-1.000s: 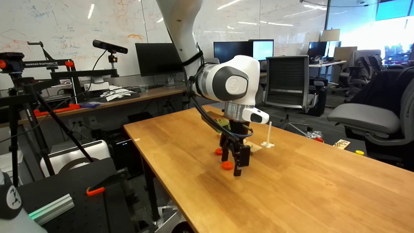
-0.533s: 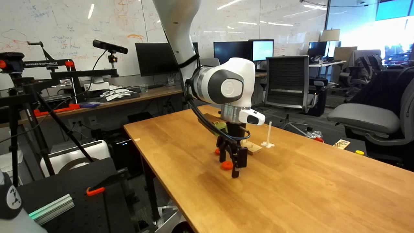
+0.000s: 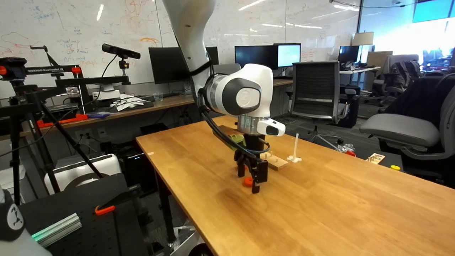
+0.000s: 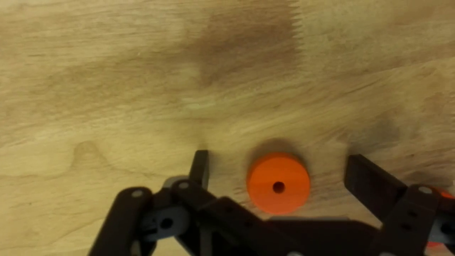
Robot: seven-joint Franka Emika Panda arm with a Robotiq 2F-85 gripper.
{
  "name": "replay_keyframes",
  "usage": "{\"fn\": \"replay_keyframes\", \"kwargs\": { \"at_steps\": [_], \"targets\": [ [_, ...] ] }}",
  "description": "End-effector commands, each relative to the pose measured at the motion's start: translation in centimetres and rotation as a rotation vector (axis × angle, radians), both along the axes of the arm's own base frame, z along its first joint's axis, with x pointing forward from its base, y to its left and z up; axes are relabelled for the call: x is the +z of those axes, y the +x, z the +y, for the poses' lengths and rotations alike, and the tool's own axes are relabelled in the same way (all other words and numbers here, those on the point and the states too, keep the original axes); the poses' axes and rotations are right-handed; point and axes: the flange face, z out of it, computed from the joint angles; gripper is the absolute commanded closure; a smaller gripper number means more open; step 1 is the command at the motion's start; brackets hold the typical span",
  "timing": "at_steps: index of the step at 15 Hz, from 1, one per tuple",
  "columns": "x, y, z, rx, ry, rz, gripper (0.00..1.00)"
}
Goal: Pick up the orange ring on the right and put it on the wooden stand
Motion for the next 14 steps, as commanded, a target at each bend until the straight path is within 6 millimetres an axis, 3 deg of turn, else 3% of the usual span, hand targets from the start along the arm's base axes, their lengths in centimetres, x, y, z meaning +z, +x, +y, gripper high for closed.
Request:
{"fn": "replay_keyframes", "kwargs": {
  "at_steps": [1,8,14],
  "targets": [
    [1.1,-0.7,0.9,0.04,0.006,-0.033,0.26],
    [2.0,-0.1,1.3,0.049,0.011,-0.052,0.8],
    [2.8,0.6,0.6,0.023,0.017,-0.019,0.83]
  ]
}}
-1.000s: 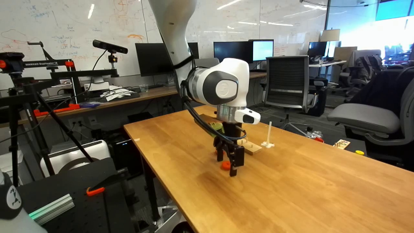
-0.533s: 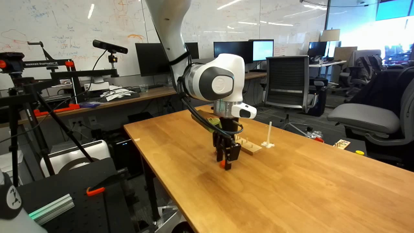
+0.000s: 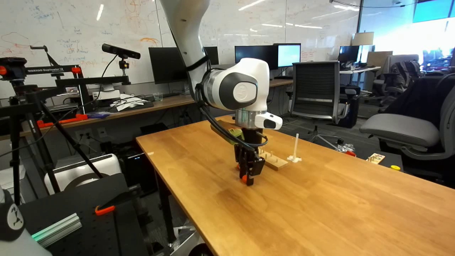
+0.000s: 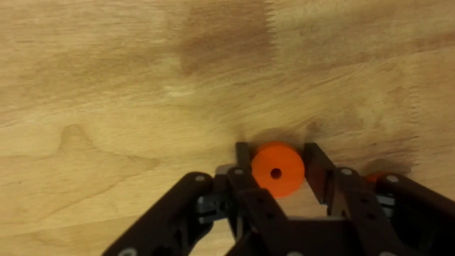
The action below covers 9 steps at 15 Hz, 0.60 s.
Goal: Pick up the orange ring on the right and put it on the wooden stand
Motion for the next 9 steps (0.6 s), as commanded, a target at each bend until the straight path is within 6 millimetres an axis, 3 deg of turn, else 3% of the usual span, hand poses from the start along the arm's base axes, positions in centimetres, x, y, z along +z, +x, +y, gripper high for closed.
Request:
{"fn": "replay_keyframes", "kwargs": {
  "at_steps": [1,9],
  "targets": [
    [1.7,0.6,-0.6,-0.008,0.008,0.02,0.83],
    [6.1,3.3,0.7,-0.046,0.022,0.019,0.83]
  ]
}}
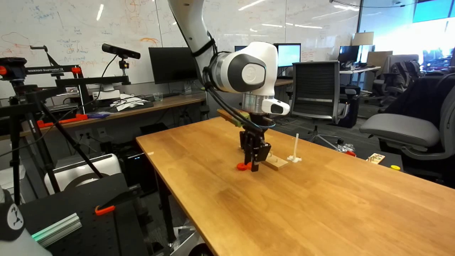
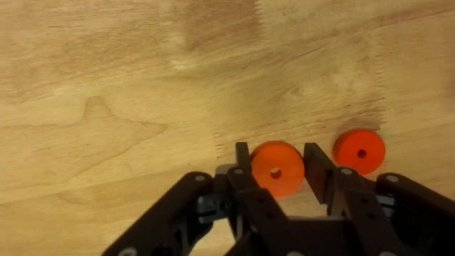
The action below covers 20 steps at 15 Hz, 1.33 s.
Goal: Pick up the orange ring on the right and put it on the wooden stand
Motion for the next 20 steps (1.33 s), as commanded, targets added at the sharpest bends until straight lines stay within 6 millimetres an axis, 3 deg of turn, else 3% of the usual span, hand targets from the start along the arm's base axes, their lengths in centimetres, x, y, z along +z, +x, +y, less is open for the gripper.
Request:
{"fn": "replay_keyframes", "kwargs": {
  "at_steps": [1,12,20],
  "targets": [
    [2.7,1.6,1.3,-0.025,0.011,-0.004,0.83],
    [6.2,6.7,5.8,-0.095,0.004,0.027,0.83],
    [4.6,10.6,6.2,-0.183,-0.025,0.089,0.83]
  ]
}}
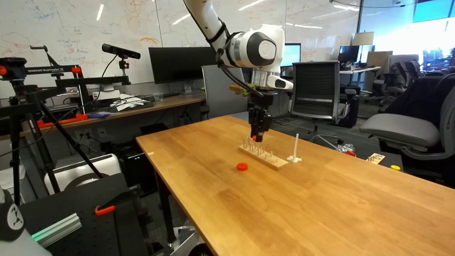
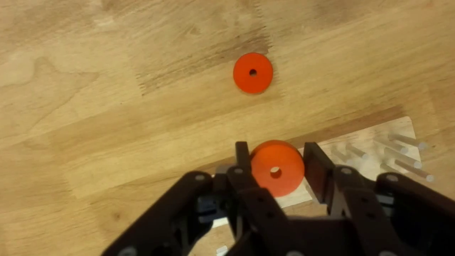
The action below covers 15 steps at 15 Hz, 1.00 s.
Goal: Pick up the orange ring on the right and put it on the wooden stand
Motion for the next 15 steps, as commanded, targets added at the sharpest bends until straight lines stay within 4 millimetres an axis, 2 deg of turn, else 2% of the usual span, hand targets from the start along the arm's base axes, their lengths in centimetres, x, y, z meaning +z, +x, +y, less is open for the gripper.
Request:
{"fn": "replay_keyframes", "kwargs": {
  "at_steps": [1,8,15],
  "targets": [
    [-0.8,2.3,0.1,-0.054,-0.008,0.042,0.83],
    [-3.0,4.3,-0.5,-0.097,-0.02,0.089,0.83],
    [-4.1,5.5,-0.4,-0.112,-0.022,0.109,0.83]
  ]
}}
